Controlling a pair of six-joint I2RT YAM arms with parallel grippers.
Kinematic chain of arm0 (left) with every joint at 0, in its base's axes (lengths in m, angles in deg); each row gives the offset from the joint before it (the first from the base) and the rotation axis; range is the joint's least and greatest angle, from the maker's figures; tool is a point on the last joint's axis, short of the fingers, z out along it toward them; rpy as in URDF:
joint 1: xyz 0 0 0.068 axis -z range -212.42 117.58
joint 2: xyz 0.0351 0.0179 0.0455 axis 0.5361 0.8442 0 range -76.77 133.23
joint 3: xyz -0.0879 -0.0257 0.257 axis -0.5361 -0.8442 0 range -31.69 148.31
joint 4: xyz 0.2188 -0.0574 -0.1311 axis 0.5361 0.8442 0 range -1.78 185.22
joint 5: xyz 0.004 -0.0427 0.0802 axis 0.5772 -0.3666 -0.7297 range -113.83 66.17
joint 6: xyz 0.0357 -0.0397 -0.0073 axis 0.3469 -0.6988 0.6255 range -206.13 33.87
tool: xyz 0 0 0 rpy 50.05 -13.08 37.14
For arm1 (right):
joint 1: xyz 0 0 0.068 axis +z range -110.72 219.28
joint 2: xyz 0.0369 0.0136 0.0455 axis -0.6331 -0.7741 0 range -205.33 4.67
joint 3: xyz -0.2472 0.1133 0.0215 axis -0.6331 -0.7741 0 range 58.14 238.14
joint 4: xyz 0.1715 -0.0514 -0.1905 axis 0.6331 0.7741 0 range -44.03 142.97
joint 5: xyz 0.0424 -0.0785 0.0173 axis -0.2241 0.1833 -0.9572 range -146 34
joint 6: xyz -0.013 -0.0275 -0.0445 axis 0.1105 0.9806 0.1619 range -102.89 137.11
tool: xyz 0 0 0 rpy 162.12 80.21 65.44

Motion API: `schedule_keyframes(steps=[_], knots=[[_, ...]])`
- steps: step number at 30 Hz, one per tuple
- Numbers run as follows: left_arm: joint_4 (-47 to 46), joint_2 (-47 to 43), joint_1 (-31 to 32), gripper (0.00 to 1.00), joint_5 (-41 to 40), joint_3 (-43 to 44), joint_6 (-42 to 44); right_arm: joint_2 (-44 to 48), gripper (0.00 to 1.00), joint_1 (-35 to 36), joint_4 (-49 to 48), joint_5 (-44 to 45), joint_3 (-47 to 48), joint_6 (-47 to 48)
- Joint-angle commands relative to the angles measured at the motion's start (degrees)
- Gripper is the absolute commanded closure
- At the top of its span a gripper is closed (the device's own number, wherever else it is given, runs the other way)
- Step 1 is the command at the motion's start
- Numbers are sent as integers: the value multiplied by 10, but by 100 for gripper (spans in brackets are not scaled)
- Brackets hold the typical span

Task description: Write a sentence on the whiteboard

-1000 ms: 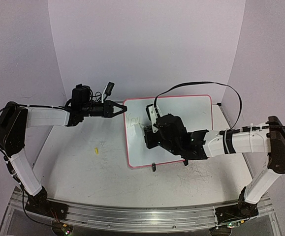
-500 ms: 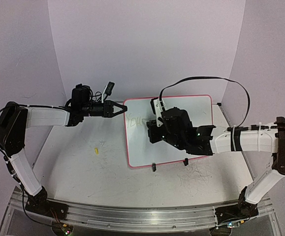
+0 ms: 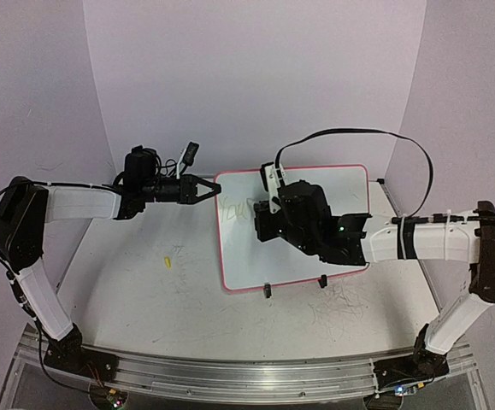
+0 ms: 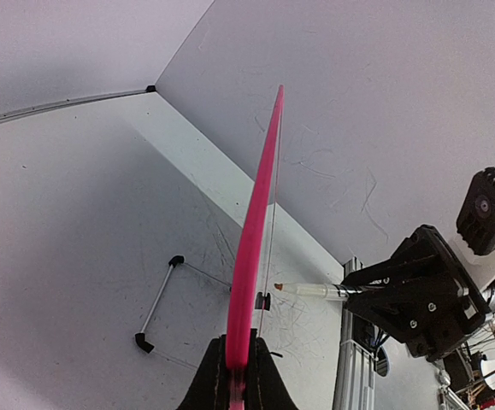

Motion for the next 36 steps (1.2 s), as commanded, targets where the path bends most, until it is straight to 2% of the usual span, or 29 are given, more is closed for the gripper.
schedule_keyframes(steps=[1,11,15,19,22,26,36], knots=[[-2,3,11,98,11,4,-2,-13,100,-9,-18,17,25,10],[-2,2,11,98,11,4,-2,-10,100,-13,-14,25,7,9],[-2,2,11,98,10,4,-2,0,100,-6,2,8,-5,-1],[-1,3,11,98,11,4,-2,33,100,4,11,-55,-16,-26],[-2,5,11,98,12,5,-3,63,100,-1,7,-54,-16,-32],[-2,5,11,98,12,5,-4,51,100,-24,3,-52,-14,-21],[-2,7,11,98,12,5,-3,26,100,-24,-21,-38,-6,7]])
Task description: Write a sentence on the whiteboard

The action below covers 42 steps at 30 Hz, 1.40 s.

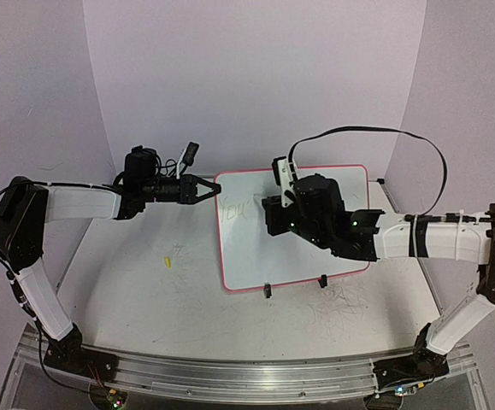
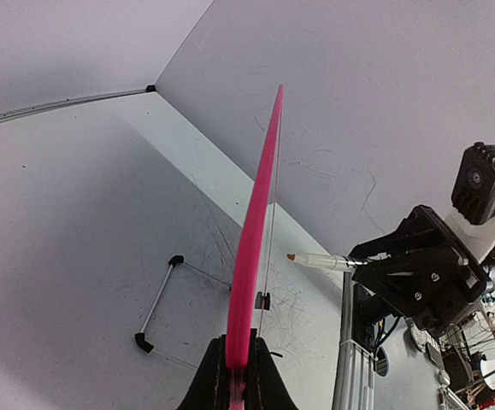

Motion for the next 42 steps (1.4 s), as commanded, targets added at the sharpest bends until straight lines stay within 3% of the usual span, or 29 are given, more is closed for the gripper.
schedule_keyframes(steps=[1,18,42], knots=[[-2,7,11,98,13,6,-3,-15,100,2,-26,-1,17,18],[-2,5,11,98,12,5,-2,-36,100,2,-31,28,21,34],[-2,6,13,98,12,5,-3,-16,100,27,10,21,-40,-23]])
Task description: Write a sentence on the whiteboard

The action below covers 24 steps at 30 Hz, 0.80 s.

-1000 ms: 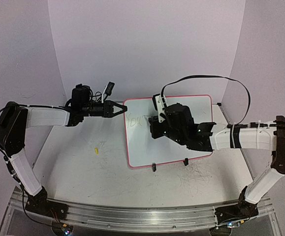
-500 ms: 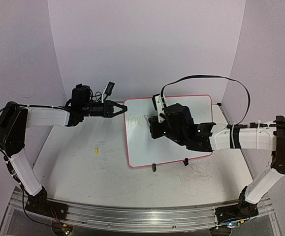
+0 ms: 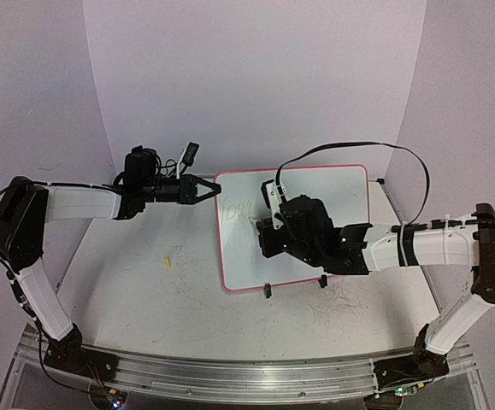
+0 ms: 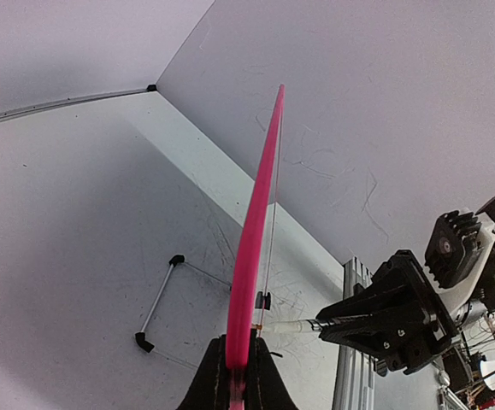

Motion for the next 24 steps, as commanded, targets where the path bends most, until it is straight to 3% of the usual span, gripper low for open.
schedule_keyframes(steps=[1,24], knots=[[-2,6,13,98,13,5,-2,13,100,0,9,15,-5,-14],[-2,1,13,98,15,5,-1,-4,100,-18,-11,38,43,7]])
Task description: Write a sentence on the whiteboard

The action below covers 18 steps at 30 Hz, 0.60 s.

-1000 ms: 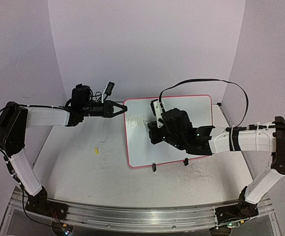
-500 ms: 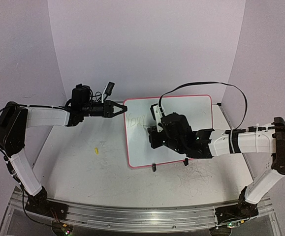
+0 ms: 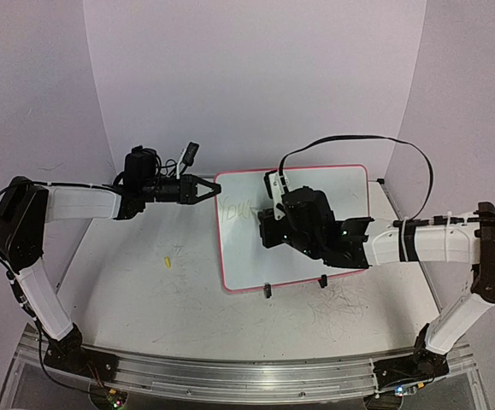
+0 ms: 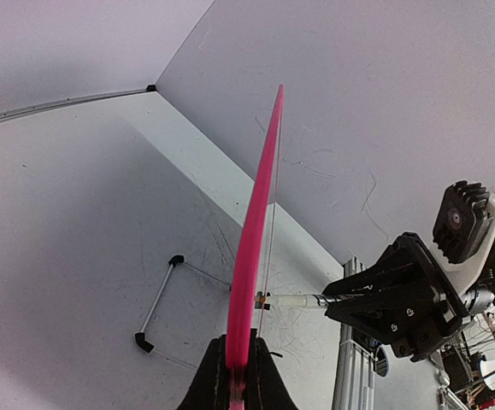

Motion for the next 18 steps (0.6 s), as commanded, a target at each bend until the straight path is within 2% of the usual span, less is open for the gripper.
schedule_keyframes(steps=[1,7,18], knots=[[-2,1,13,98,15,5,-1,-3,100,-6,-10,34,22,4],[-2,2,13,98,15,5,-1,5,100,-9,-5,61,27,-3],[-2,0,13,98,16,5,0,42,100,-9,-11,-5,-13,2]])
